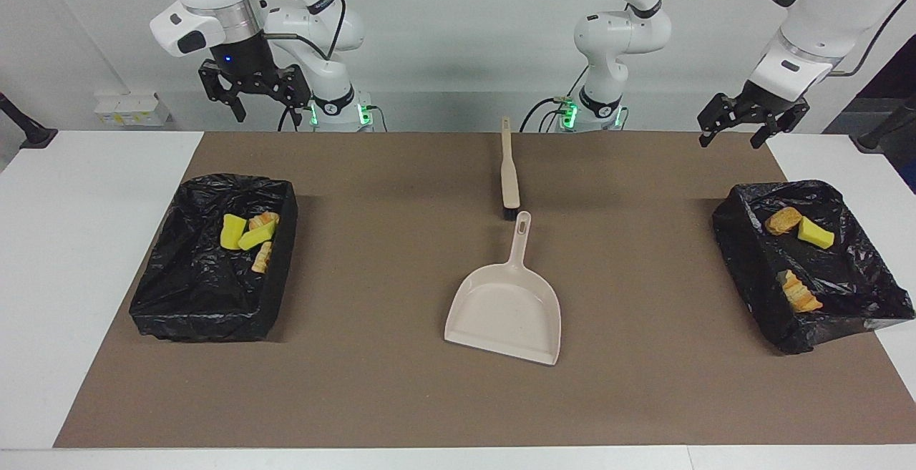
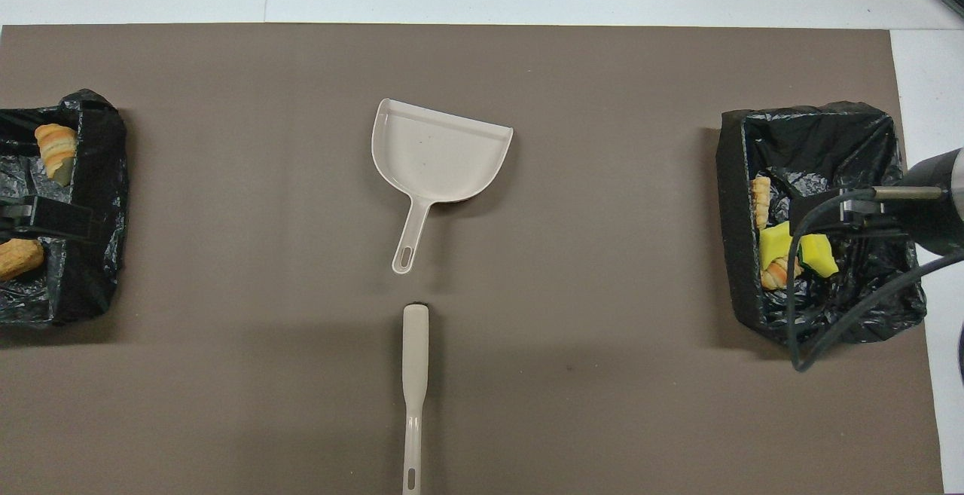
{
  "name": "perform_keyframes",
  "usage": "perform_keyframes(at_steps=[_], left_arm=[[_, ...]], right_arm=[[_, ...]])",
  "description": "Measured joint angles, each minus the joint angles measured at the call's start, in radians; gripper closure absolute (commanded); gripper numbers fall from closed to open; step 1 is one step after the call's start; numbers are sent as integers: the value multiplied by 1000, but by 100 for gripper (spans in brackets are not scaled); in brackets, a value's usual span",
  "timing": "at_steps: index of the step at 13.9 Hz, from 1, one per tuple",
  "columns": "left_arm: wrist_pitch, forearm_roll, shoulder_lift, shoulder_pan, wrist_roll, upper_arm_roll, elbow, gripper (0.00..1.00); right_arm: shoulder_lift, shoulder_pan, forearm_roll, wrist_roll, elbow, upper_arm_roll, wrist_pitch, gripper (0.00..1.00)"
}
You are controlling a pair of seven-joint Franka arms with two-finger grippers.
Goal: Sweep and dump trash in bin
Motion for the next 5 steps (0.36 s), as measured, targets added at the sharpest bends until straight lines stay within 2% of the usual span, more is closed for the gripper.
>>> perform_keyframes(at_steps=[5], left_arm=[[4, -1, 0, -2, 1, -4, -2, 0]], right_arm=[[0, 0, 0, 0, 0, 0, 0, 0]])
